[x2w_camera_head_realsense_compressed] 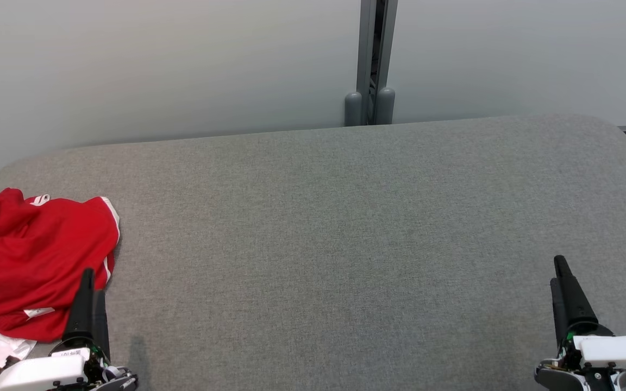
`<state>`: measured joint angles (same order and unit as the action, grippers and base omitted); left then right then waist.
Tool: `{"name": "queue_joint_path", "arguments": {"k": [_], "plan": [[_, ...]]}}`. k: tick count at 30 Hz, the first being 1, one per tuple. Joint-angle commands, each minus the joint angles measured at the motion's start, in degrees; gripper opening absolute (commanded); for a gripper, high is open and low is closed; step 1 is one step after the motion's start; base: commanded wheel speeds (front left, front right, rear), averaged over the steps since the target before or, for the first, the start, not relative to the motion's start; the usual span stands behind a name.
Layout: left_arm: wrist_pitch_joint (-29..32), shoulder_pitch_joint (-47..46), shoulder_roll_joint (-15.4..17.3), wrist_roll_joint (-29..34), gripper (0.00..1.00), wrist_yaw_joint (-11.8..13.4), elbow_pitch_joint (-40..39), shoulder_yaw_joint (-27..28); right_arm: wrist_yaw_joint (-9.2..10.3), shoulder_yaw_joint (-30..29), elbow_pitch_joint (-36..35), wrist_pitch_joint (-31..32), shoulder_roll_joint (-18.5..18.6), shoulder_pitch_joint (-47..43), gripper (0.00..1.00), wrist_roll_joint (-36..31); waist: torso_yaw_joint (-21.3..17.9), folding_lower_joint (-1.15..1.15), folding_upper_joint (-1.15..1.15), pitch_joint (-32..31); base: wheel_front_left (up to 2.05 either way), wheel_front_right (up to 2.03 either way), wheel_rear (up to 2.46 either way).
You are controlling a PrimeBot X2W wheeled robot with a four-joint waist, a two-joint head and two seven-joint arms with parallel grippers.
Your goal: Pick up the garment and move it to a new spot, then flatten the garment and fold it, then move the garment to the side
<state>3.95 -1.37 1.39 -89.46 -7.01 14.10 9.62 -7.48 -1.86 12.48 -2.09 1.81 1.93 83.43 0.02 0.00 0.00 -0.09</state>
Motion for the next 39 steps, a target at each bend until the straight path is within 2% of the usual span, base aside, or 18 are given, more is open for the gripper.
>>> {"name": "queue_joint_path", "arguments": {"k": [1,12,20,25,29,36,39], "plan": [[-0.6,-1.0,0.7,0.7,1.00,-0.3,-1.2,0.2,-0.01,-0.6,-1.3,-0.7,0.5,1.9,1.00,-2.3,0.0,0.00,0.00,0.0,0.00,0.00,0.00],[-3.5,-1.4,0.9,5.9,1.00,-0.3,-2.6,0.8,-0.01,-0.9,-6.5,-2.7,0.6,4.4,1.00,-17.9,0.2,0.00,0.00,0.1,0.00,0.00,0.00],[-5.7,-2.1,1.0,15.0,1.00,-0.4,-6.0,2.1,-0.01,2.2,-11.2,-4.2,1.4,5.8,1.00,-31.4,0.5,0.00,0.00,0.2,0.00,0.00,0.00],[-6.6,-2.2,1.1,18.5,1.00,-0.4,-8.0,2.8,-0.02,3.8,-12.2,-4.8,2.1,6.3,1.00,-36.7,0.6,0.00,0.00,0.2,0.00,0.00,0.00],[-7.5,-1.8,1.1,24.2,1.00,-0.4,-10.3,1.3,-0.02,5.9,-12.8,-5.4,3.7,6.6,1.00,-43.6,0.7,0.00,0.00,0.3,0.00,0.00,0.00],[-9.0,-1.0,1.2,34.8,1.00,-0.1,-13.3,0.0,-0.02,6.9,-13.5,-6.3,3.1,6.3,1.00,-52.3,1.0,0.00,0.00,0.3,0.00,0.00,0.00],[-9.6,-0.6,1.2,40.3,1.00,0.7,-14.6,-1.7,-0.02,6.6,-13.3,-6.7,2.5,6.1,1.00,-54.7,1.0,0.00,0.00,0.4,0.00,0.00,0.00]]}}
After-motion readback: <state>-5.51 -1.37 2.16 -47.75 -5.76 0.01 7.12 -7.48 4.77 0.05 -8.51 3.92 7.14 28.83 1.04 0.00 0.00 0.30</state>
